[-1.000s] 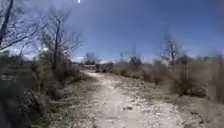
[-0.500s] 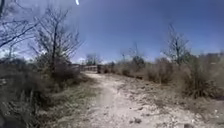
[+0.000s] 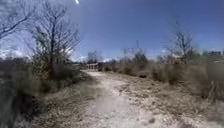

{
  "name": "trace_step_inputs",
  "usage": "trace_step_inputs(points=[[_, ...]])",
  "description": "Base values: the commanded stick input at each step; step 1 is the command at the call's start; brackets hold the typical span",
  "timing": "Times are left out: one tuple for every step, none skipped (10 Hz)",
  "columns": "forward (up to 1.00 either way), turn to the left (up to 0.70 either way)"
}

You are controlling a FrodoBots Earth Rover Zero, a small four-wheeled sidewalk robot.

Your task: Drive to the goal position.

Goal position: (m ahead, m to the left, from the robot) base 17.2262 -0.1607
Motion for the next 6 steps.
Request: trace_step_inputs(points=[[0.70, 0.00], [0.70, 0.00], [0.70, 0.00], [0.70, 0.00], [0.70, 0.00], [0.70, 0.00]])
